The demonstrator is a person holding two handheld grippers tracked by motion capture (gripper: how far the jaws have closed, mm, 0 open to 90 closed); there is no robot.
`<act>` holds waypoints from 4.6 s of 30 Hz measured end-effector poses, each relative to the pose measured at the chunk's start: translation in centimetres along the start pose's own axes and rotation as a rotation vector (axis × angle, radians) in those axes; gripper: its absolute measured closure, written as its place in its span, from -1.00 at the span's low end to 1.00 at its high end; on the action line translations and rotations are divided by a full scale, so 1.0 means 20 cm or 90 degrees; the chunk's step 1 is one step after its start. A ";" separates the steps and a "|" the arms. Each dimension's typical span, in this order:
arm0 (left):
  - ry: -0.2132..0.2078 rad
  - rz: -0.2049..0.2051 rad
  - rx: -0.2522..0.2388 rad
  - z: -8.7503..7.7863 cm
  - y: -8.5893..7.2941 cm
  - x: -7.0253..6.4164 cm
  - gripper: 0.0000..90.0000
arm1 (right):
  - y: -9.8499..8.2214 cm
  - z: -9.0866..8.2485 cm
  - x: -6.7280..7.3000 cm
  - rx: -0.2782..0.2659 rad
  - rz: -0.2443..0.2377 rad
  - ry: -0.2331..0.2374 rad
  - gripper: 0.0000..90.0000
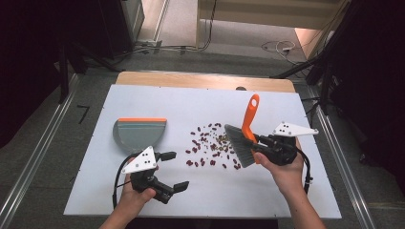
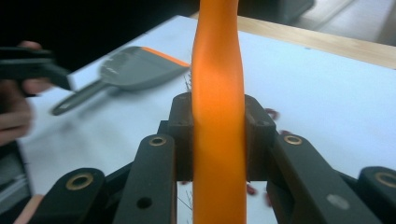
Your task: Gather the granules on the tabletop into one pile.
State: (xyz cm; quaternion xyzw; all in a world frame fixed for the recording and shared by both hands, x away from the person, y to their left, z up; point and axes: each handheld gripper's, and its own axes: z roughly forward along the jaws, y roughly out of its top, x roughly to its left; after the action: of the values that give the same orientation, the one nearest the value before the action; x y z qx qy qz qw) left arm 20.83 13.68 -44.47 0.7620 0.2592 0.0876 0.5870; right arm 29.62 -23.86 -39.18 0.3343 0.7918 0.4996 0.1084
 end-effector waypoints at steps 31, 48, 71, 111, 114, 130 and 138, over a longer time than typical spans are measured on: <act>0.082 -0.031 -0.002 -0.22 -0.13 0.12 -1.00 | 0.21 0.68 -0.31 0.349 -0.185 -0.331 0.53; 0.075 -0.025 0.010 -0.20 -0.13 0.11 -1.00 | 0.13 0.78 -0.18 0.403 -0.214 -0.273 0.53; 0.075 -0.026 0.013 -0.20 -0.13 0.12 -1.00 | 0.24 0.66 -0.08 0.342 -0.256 -0.205 0.53; 0.073 -0.036 0.015 -0.23 -0.16 0.15 -1.00 | 0.08 0.85 0.18 0.403 -0.519 -0.089 0.52; 0.075 -0.036 0.012 -0.23 -0.15 0.15 -1.00 | 0.09 0.84 0.18 0.406 -0.520 -0.092 0.52; 0.069 -0.032 0.015 -0.23 -0.16 0.14 -1.00 | 0.26 1.02 0.16 0.350 -0.543 -0.119 0.53; 0.071 -0.032 0.018 -0.23 -0.16 0.15 -1.00 | 0.19 1.04 0.20 0.385 -0.569 -0.056 0.52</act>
State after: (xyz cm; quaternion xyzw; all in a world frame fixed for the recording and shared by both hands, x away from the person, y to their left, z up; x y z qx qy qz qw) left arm 20.39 19.57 -46.70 0.7574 0.3119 0.1115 0.5627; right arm 38.70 -5.25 -45.26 0.0020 0.9601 0.1403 0.2420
